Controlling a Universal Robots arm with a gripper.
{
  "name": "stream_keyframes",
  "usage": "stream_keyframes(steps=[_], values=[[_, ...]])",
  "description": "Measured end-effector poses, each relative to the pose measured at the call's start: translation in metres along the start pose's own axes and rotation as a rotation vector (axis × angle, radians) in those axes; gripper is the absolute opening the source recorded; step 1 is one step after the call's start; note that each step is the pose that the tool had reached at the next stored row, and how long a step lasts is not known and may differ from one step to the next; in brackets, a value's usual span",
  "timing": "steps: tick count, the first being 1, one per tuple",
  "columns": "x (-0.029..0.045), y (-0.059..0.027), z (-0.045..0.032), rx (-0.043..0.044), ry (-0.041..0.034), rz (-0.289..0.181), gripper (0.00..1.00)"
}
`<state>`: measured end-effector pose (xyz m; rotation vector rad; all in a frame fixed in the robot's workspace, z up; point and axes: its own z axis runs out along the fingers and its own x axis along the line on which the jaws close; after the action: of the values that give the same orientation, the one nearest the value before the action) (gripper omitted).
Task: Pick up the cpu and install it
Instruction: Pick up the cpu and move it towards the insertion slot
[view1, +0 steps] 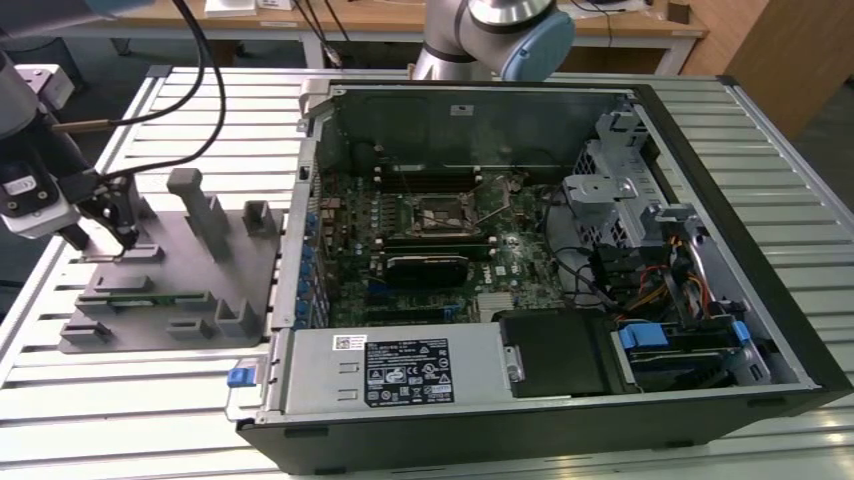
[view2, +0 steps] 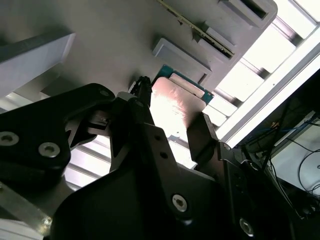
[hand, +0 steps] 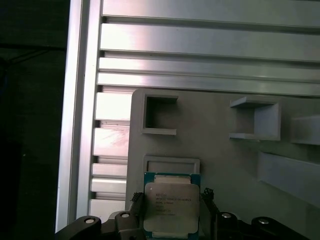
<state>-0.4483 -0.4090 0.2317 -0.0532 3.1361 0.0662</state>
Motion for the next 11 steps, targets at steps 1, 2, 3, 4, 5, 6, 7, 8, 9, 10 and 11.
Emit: stream_keyframes(steps=[1,2,3,4,5,6,7,8,9,10,11], values=[[0.0,0.0,-0.0003,0.0,-0.0001,0.0,0.53],[0.0,0.0001,-0.0007,0.0,-0.0001,0.0,0.53],[0.0,0.0001,-0.0013,0.0,0.0,0.0,0.53],[0.0,0.0002,-0.0017,0.0001,0.0,0.0,0.53],[0.0,0.0002,-0.0022,0.0,0.0,0.0,0.53],[0.0,0.0003,-0.0026,-0.0001,-0.0002,0.0,0.53],[0.0,0.0003,-0.0031,0.0,-0.0001,0.0,0.53],[0.0,0.0004,-0.0036,0.0,0.0,0.0,0.53],[0.0,0.0004,-0.0041,0.0001,0.0,0.0,0.53],[0.0,0.0005,-0.0046,0.0,0.0,0.0,0.53],[0.0,0.0005,-0.0049,-0.0001,-0.0001,0.0,0.53]])
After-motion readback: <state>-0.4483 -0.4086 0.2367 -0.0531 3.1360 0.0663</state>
